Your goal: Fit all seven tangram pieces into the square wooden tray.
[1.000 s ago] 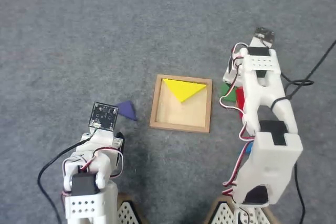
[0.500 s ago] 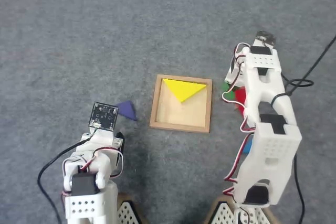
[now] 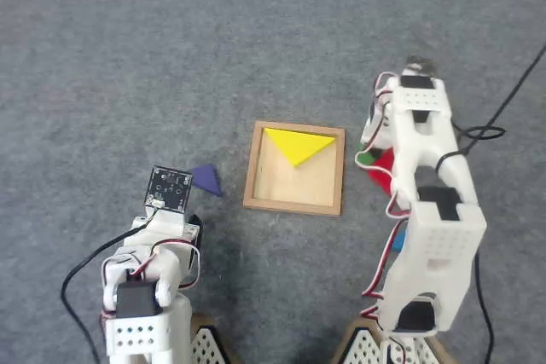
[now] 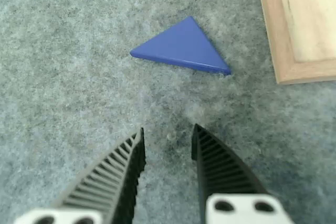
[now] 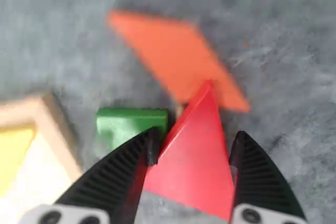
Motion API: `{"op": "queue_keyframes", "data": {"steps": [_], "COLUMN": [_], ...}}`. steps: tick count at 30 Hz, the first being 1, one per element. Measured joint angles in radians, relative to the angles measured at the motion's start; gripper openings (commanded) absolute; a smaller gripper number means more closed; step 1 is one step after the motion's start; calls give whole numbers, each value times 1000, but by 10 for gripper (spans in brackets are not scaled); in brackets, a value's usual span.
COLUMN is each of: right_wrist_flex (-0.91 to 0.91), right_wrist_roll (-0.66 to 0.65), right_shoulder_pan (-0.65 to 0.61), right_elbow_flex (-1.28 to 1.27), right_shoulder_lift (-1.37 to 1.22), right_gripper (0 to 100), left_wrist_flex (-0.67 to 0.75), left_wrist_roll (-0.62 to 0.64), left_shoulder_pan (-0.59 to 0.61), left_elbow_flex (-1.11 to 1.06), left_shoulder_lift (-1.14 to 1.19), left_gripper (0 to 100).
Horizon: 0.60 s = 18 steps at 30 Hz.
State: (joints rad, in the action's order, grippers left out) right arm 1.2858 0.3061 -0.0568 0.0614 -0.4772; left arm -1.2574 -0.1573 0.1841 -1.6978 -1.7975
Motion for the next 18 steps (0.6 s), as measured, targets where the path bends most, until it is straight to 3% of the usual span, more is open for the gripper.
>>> {"op": "queue_keyframes", "data": {"steps": [7, 13, 18], "right_wrist_flex": [-61, -68, -72], "right_wrist_roll": [-44, -124, -287], "right_shoulder_pan": [-115, -133, -133], "right_elbow_flex": [-334, -480, -560], "right_shoulder_lift": [218, 345, 385], "right_gripper": [227, 232, 339], "left_wrist_flex": [0, 0, 0], "left_wrist_roll": [0, 0, 0], "left_shoulder_pan": [0, 0, 0], "left_elbow_flex": [0, 0, 0], "left_shoulder_lift": [0, 0, 0], "left_gripper": [141, 141, 141]}}
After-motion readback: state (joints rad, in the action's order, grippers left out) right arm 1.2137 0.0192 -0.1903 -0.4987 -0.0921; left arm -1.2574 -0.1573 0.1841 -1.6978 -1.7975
